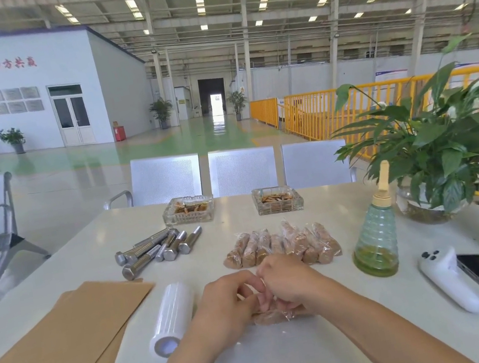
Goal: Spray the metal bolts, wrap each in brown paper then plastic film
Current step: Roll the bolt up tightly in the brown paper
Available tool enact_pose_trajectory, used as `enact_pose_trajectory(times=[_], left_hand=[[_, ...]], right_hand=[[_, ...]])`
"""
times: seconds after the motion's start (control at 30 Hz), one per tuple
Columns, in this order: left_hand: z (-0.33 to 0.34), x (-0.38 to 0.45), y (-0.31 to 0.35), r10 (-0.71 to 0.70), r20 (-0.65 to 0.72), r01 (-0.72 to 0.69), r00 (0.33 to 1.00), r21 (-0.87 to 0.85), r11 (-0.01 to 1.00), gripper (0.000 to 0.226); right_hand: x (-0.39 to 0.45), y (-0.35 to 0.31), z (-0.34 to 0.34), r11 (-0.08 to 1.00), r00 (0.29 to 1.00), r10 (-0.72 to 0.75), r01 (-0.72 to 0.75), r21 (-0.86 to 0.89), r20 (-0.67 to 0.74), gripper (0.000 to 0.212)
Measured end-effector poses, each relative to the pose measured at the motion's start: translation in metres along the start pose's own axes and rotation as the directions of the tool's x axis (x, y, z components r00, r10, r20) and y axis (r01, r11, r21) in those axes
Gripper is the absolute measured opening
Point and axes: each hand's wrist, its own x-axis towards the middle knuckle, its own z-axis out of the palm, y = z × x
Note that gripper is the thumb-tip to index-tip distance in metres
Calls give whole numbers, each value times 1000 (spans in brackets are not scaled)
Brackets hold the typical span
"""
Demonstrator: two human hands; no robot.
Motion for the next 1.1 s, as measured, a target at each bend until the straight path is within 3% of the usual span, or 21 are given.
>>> enact_pose_trajectory(times=[0.17, 0.3, 0.47, 0.57, 0.77, 0.83, 0.93, 1.0, 1.03, 1.1], left_hand=[[0, 0, -3, 0, -9, 1, 1000, 99, 995, 27], [0, 2, 2, -47, -5, 47, 999, 94, 994, 31], [-5, 1, 9, -45, 2, 45, 999, 103, 994, 18], [-6, 0, 8, 9, -9, -9, 1000, 30, 1000, 2], [-2, 0, 4, 58, 22, -60, 998, 159, 985, 12], [1, 0, 4, 31, 14, -34, 999, 283, 958, 6], [4, 3, 4, 2, -10, 2, 1000, 341, 940, 6], [4, 2, 4, -12, -14, 16, 1000, 319, 947, 10], [4, 1, 4, -16, -12, 19, 1000, 316, 949, 12], [4, 1, 5, -13, -17, 18, 1000, 329, 944, 11]], right_hand=[[-8, 11, -2, 991, 988, -114, 106, -77, -105, 19], [-17, 17, -5, 979, 989, -136, 144, 142, -64, 11], [-25, 9, -10, 968, 992, -121, 111, 224, 31, 28], [-26, 5, -7, 978, 990, -133, 124, 166, 46, 29], [-29, 7, -10, 968, 967, -196, 164, 189, 162, 58], [-30, 9, -10, 963, 968, -206, 175, 207, 141, 56], [-28, 18, -10, 944, 975, -221, 212, 254, 5, 45], [-30, 25, -11, 945, 937, -286, 311, 104, -203, 35], [-31, 28, -12, 933, 891, -359, 353, -71, -277, 30], [-34, 33, -7, 833, 830, -504, 392, -392, -240, 21]])
